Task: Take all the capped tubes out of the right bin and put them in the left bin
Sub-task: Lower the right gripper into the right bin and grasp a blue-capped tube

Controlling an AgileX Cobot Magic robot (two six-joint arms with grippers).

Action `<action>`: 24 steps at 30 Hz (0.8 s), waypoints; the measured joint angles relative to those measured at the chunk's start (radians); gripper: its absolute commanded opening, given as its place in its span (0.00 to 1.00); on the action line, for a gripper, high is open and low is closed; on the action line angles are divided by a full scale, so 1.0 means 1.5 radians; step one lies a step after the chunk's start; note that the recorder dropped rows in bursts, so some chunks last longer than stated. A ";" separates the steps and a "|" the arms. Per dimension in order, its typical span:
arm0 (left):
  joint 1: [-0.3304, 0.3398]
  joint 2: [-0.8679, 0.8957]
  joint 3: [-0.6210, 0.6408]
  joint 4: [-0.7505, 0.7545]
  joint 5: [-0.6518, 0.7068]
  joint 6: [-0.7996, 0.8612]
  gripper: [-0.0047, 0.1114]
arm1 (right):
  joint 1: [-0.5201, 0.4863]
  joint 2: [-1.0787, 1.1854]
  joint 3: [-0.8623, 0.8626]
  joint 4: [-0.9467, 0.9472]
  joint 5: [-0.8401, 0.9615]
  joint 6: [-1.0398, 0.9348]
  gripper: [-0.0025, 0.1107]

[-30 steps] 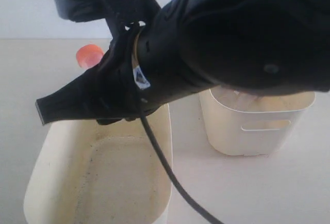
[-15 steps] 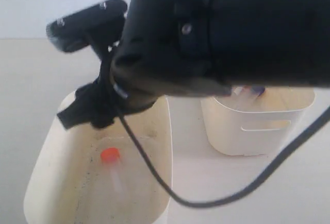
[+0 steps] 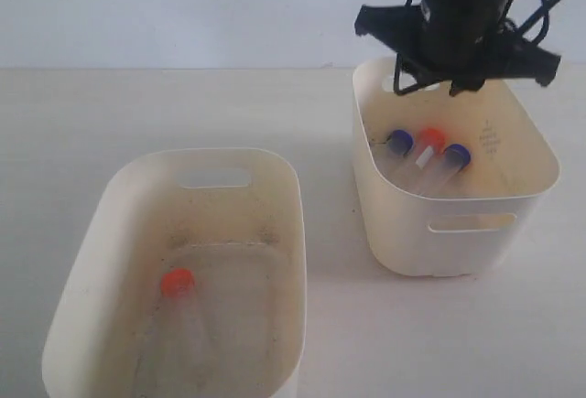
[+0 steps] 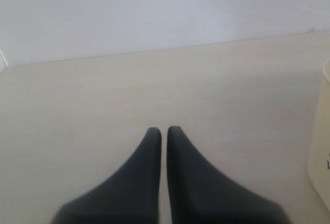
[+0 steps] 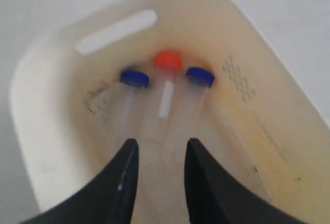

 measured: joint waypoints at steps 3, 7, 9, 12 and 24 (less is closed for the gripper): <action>0.000 0.000 0.000 0.000 0.000 0.000 0.08 | 0.000 0.046 0.000 0.054 0.029 0.002 0.28; 0.000 0.000 0.000 0.000 0.000 0.000 0.08 | -0.007 0.077 0.000 0.063 0.059 0.031 0.28; 0.000 0.000 0.000 0.000 0.000 0.000 0.08 | -0.016 0.081 0.000 0.068 0.067 0.043 0.28; 0.000 0.000 0.000 0.000 0.000 0.000 0.08 | -0.033 0.084 0.000 0.075 0.070 0.049 0.28; 0.000 0.000 0.000 0.000 0.000 0.000 0.08 | -0.059 0.139 0.000 0.110 -0.007 0.033 0.29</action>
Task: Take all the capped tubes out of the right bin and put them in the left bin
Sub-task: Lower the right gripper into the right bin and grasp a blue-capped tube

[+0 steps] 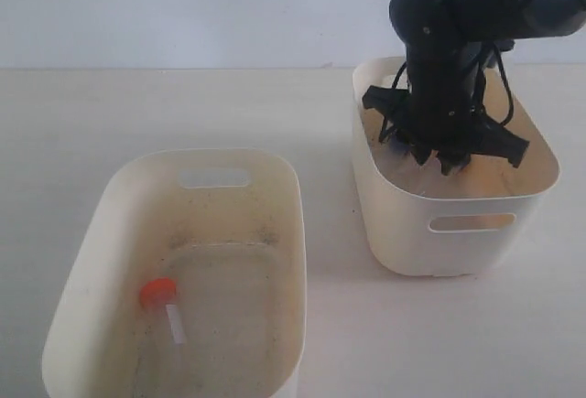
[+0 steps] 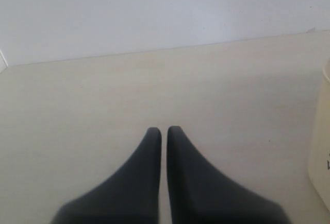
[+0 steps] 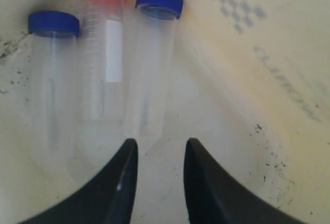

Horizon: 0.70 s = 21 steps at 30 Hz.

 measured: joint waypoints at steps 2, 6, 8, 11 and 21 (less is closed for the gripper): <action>0.000 0.000 0.000 0.000 0.000 0.000 0.08 | 0.000 0.016 0.000 0.004 -0.001 0.006 0.29; 0.000 0.000 0.000 0.000 0.000 0.000 0.08 | -0.003 0.034 0.000 0.010 -0.004 0.015 0.29; 0.000 0.000 0.000 0.000 0.000 0.000 0.08 | -0.009 0.038 0.000 0.011 -0.006 0.016 0.29; 0.000 0.000 0.000 0.000 0.000 0.000 0.08 | -0.021 0.041 0.000 0.011 -0.011 0.018 0.29; 0.000 0.000 0.000 0.000 0.000 0.000 0.08 | -0.040 0.041 0.000 0.036 -0.040 -0.005 0.37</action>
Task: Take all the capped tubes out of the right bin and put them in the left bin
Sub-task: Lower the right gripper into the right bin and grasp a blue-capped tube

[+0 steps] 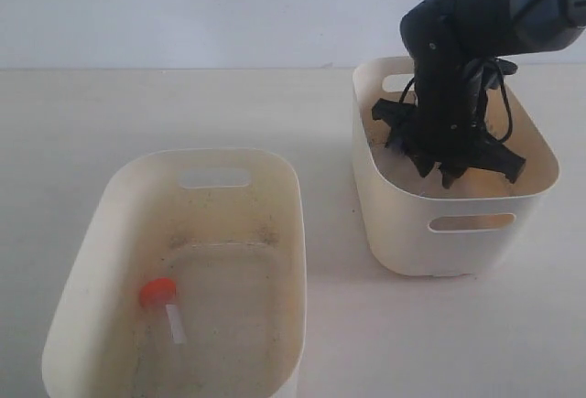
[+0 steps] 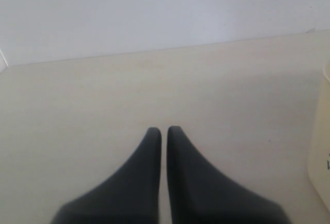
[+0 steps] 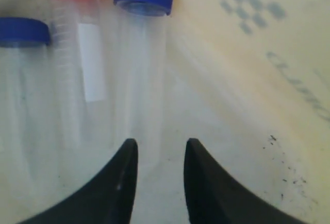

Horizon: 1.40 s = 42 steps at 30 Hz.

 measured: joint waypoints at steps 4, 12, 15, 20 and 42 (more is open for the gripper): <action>0.000 0.000 0.000 0.000 0.000 0.000 0.08 | -0.011 0.000 0.000 0.007 -0.016 -0.020 0.58; 0.000 0.000 0.000 0.000 0.000 0.000 0.08 | -0.028 0.000 0.000 0.014 -0.014 -0.032 0.41; 0.000 0.000 0.000 0.000 0.000 0.000 0.08 | -0.029 0.003 0.000 0.015 -0.018 -0.031 0.43; 0.000 0.000 0.000 0.000 0.000 0.000 0.08 | -0.029 0.030 0.000 0.020 -0.024 -0.031 0.44; 0.000 0.000 0.000 0.000 0.000 0.000 0.08 | -0.031 0.078 -0.002 0.010 -0.075 -0.056 0.02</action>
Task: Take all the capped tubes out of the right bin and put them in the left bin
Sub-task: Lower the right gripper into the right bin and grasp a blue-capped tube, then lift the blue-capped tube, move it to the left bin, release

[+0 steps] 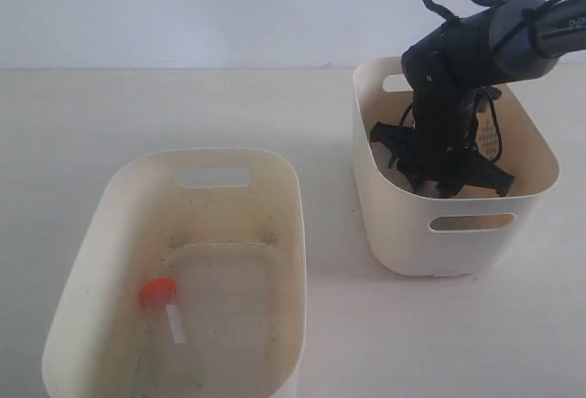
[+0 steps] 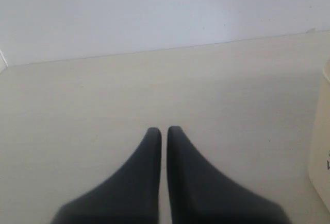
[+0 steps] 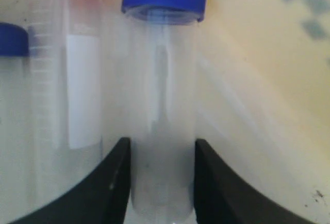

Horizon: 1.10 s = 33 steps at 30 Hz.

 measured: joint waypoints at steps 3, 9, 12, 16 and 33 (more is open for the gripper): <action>0.000 0.000 0.000 0.000 0.000 0.000 0.08 | 0.000 -0.001 -0.001 -0.004 0.001 -0.012 0.02; 0.000 0.000 0.000 0.000 0.000 0.000 0.08 | 0.001 -0.049 0.000 -0.018 0.018 -0.044 0.02; 0.000 0.000 0.000 0.000 0.000 0.000 0.08 | 0.001 -0.097 0.000 -0.040 0.030 -0.065 0.02; 0.000 0.000 0.000 0.000 0.000 0.000 0.08 | 0.001 -0.159 0.000 -0.058 0.045 -0.094 0.02; 0.000 0.000 0.000 0.000 0.000 0.000 0.08 | 0.037 -0.423 0.001 0.180 0.060 -0.433 0.02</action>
